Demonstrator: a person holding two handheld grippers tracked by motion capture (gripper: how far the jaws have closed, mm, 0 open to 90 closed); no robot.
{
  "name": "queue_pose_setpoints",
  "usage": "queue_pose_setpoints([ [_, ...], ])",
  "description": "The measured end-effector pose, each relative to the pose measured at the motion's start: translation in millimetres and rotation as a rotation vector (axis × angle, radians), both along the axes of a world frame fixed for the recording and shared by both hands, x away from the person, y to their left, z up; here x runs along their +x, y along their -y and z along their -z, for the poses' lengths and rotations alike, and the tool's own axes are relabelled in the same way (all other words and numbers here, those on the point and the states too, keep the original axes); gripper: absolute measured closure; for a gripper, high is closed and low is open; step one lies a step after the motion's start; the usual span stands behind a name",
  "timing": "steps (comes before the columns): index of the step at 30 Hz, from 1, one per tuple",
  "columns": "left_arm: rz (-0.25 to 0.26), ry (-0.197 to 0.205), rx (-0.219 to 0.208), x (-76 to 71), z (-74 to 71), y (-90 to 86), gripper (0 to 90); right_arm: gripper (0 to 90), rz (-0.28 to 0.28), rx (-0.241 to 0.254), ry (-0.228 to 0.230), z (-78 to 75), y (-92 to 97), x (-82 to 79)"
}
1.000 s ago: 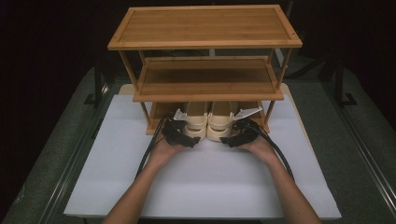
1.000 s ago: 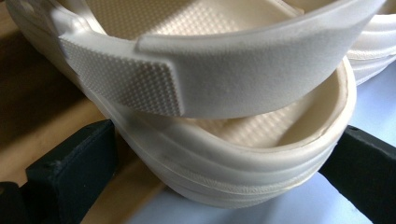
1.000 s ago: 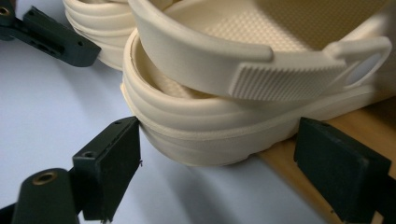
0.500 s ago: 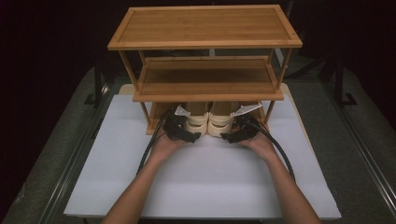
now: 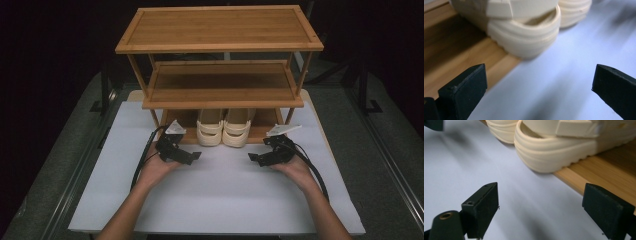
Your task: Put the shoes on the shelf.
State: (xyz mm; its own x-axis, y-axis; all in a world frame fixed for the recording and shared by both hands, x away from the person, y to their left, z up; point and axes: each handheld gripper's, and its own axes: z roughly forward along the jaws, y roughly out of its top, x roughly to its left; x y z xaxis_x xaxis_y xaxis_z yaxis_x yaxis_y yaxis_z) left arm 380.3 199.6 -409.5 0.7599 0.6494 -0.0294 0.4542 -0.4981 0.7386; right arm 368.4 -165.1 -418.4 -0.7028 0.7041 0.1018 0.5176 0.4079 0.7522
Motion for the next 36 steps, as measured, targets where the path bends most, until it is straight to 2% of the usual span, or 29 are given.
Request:
queue_pose_setpoints([
  [6, -0.006, 0.0, 0.003, -28.8, 4.8, -31.1, 0.0, 12.9, 0.048, 0.021, -0.004, 1.1, 23.4, -24.4],
  [9, -0.019, 0.006, 0.01, -43.1, 7.9, -49.2, 0.0, 12.0, 0.066, 0.01, -0.002, 3.1, 33.8, -36.2],
  [15, -0.059, 0.005, -0.006, -69.8, 13.2, -81.9, 0.0, 11.2, 0.109, -0.016, -0.001, 8.3, 52.3, -61.0],
  [18, -0.082, 0.009, 0.004, -83.3, 16.8, -97.7, 0.0, 11.0, 0.128, -0.025, -0.003, 12.1, 61.5, -71.9],
  [23, -0.112, 0.017, 0.045, -101.9, 23.5, -122.8, 0.0, 10.8, 0.155, -0.047, -0.012, 20.0, 77.3, -88.6],
  [30, -0.131, 0.028, 0.068, -116.0, 34.5, -145.0, 0.0, 9.7, 0.197, -0.108, -0.044, 33.3, 94.1, -105.2],
  [34, -0.126, -0.002, 0.088, -115.9, 39.8, -148.2, 0.0, 9.6, 0.208, -0.104, -0.027, 37.2, 98.1, -108.7],
  [36, -0.125, -0.008, 0.089, -115.5, 40.4, -147.6, 0.0, 9.4, 0.203, -0.118, -0.01, 38.4, 97.0, -109.8],
])
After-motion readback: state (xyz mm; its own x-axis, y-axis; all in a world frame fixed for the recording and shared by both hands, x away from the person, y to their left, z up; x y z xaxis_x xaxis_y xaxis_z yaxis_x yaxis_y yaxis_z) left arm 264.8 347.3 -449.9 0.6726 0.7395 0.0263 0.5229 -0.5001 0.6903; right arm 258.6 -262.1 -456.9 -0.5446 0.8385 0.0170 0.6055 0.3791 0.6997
